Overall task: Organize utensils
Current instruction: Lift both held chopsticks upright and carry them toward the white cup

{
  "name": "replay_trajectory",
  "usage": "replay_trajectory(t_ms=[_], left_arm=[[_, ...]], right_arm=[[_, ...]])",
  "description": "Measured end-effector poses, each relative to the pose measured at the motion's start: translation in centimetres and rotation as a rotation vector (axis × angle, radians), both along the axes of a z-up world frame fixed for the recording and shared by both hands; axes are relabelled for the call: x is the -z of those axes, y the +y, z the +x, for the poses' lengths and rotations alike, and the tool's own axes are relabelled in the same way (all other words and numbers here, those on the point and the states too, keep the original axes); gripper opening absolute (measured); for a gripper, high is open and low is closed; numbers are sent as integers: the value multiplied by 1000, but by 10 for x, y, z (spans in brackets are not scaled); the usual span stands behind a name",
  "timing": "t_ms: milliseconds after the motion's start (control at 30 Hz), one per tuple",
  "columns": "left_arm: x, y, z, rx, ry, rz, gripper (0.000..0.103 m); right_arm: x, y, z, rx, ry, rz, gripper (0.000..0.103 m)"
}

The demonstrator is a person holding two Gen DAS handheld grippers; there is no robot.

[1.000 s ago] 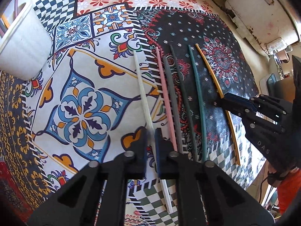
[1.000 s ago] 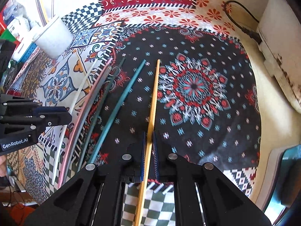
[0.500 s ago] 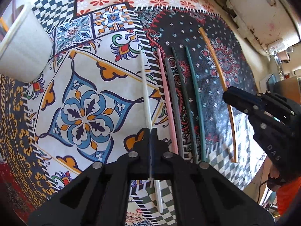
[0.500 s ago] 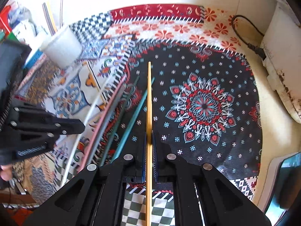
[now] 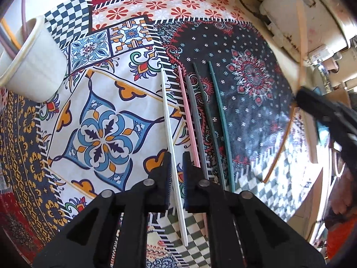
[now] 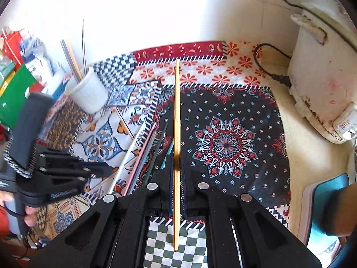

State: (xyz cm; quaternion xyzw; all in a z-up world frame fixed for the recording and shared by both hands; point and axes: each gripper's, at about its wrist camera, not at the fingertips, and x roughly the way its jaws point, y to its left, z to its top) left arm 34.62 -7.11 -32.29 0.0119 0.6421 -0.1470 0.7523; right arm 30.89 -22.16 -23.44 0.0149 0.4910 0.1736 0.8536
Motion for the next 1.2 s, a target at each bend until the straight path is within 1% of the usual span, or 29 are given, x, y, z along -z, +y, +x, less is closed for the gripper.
replay_trajectory(t_ms=[167, 233, 400, 467, 567, 600, 767, 833, 967, 1100, 1200], left_arm=[[15, -9, 7, 8, 14, 61, 8], [21, -12, 10, 7, 19, 75, 8], [29, -23, 16, 1, -4, 86, 8], [25, -20, 10, 1, -13, 97, 8], [30, -27, 17, 4, -25, 113, 8], [31, -27, 17, 5, -35, 117, 6], [31, -24, 17, -3, -36, 107, 4], [26, -20, 18, -22, -36, 100, 3], [12, -6, 11, -63, -76, 58, 3], [-15, 7, -2, -90, -140, 20, 3], [-41, 18, -15, -99, -204, 6, 3]], right_arm=[[-10, -8, -10, 45, -32, 55, 5], [-14, -13, -14, 61, -44, 71, 5], [-24, -20, -20, 87, -72, 97, 5], [-27, -23, -20, 95, -81, 106, 5], [-31, -25, -22, 100, -98, 109, 5], [-33, -25, -22, 102, -104, 109, 5], [-37, -26, -22, 105, -122, 111, 5], [-39, -26, -22, 103, -128, 113, 5], [-45, -26, -21, 97, -143, 108, 5], [-52, -23, -20, 81, -158, 101, 5], [-57, -18, -19, 66, -170, 98, 5]])
